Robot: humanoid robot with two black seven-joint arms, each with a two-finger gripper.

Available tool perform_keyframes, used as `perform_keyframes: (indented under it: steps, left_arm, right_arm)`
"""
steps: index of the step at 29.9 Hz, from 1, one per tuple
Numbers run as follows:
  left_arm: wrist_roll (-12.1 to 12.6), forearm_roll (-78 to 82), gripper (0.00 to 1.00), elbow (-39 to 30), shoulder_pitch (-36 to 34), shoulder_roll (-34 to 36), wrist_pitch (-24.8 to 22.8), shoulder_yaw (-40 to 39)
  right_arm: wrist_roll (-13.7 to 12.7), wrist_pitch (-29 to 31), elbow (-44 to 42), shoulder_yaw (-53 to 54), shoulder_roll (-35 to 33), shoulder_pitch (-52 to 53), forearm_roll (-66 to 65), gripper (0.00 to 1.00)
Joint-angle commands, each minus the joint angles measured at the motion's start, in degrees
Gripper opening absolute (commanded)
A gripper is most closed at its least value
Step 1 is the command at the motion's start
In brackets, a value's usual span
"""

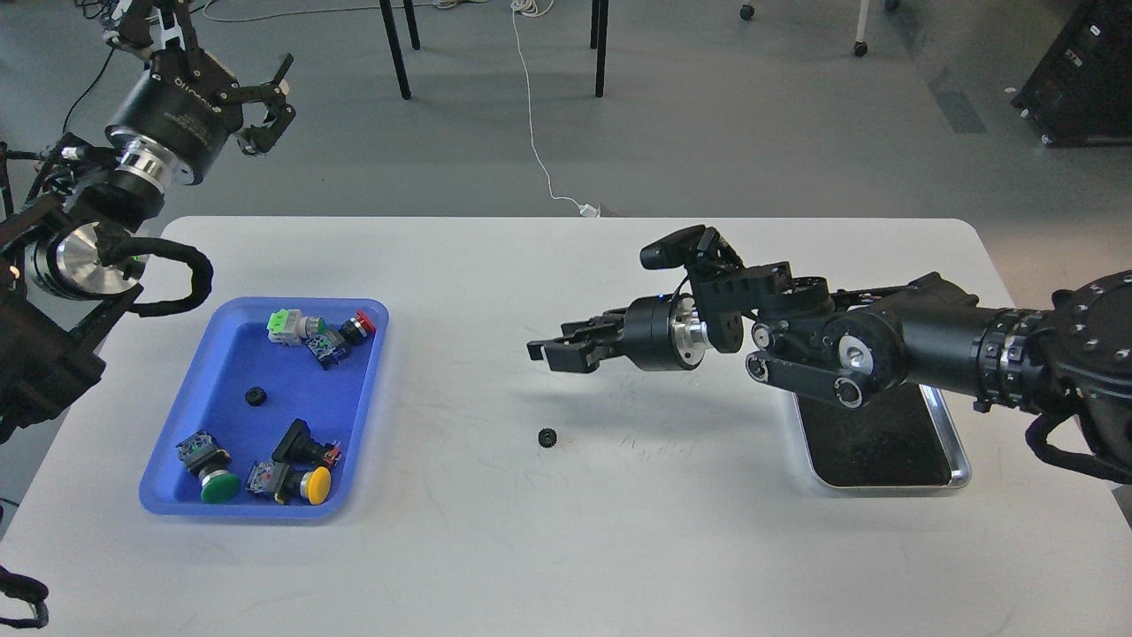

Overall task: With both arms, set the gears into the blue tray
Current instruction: 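Carry the second black part to the table center, release, lift away, then lower the left gripper onto the second black part and grasp it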

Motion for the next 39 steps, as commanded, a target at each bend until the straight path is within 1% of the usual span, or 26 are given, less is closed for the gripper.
perform_keyframes:
  steps: [1, 3, 6, 8, 11, 14, 16, 19, 21, 26, 30, 32, 33, 37, 39]
  left_arm:
    - [2.02, 2.16, 0.98, -3.35, -0.14, 2.95, -2.57, 1.93]
    - [2.20, 4.09, 0.98, -5.81, -0.06, 3.75, -2.40, 1.93]
    - [2.03, 8.92, 0.98, -8.71, -0.06, 3.93, -1.87, 1.93]
    - [1.94, 13.57, 0.98, -10.56, -0.14, 3.75, -0.13, 1.93]
    - [1.94, 20.60, 0.98, -13.19, -0.23, 3.05, 3.13, 2.02]
    - [1.94, 29.12, 0.98, -17.14, -0.14, 2.26, 4.01, 2.02]
    - [1.85, 36.94, 0.98, -21.53, 0.21, 1.55, 5.41, 2.46]
    - [1.68, 44.95, 0.98, -27.95, 2.57, 1.99, 9.71, 6.66]
    - [1.68, 48.99, 0.98, -30.16, 3.46, 2.08, 12.09, 9.30]
    - [1.50, 63.13, 0.97, -30.52, 3.63, 0.59, 15.00, 13.88]
    - [0.89, 76.94, 0.97, -30.78, 3.55, -1.43, 15.18, 17.84]
    - [0.36, 82.04, 0.97, -30.78, 3.63, -1.61, 14.83, 19.85]
    - [0.53, 83.63, 0.97, -30.78, 3.63, -1.61, 14.48, 21.17]
    - [1.06, 93.01, 0.97, -30.78, 2.67, -2.75, 14.04, 27.06]
    - [0.97, 101.01, 0.92, -30.61, 2.40, -3.37, 14.30, 27.25]
  right_arm:
    - [0.13, 0.42, 3.58, 8.22, -8.38, -0.35, 7.78, 0.91]
    - [0.13, 0.68, 7.18, 12.79, -14.35, -1.14, 10.94, 0.92]
    - [0.04, 0.77, 12.46, 17.02, -21.57, -4.38, 15.86, 0.93]
    - [0.04, 0.77, 15.10, 19.83, -26.66, -6.32, 19.03, 0.94]
    - [0.13, 2.08, 16.08, 24.22, -30.72, -10.00, 24.73, 0.94]
    - [0.04, 4.10, 15.46, 28.18, -32.31, -13.87, 33.51, 0.94]
    - [0.04, 4.37, 15.98, 31.17, -33.80, -16.16, 41.42, 0.94]
    - [0.04, 4.64, 18.35, 35.65, -36.78, -18.80, 51.62, 0.94]
    - [0.30, 4.81, 19.24, 37.68, -38.02, -21.43, 57.42, 0.94]
    - [0.31, 6.13, 18.89, 41.90, -38.20, -28.28, 65.17, 0.94]
    - [-0.05, 6.74, 18.89, 44.89, -38.20, -32.86, 72.91, 0.94]
    - [-0.05, 7.27, 19.06, 45.51, -38.20, -34.71, 74.50, 0.94]
    - [0.13, 7.80, 19.24, 45.60, -38.11, -35.67, 74.50, 0.95]
    - [0.62, 12.45, 19.24, 45.69, -38.11, -39.37, 74.50, 0.95]
    - [0.62, 14.73, 19.33, 46.21, -38.11, -41.21, 74.50, 0.95]
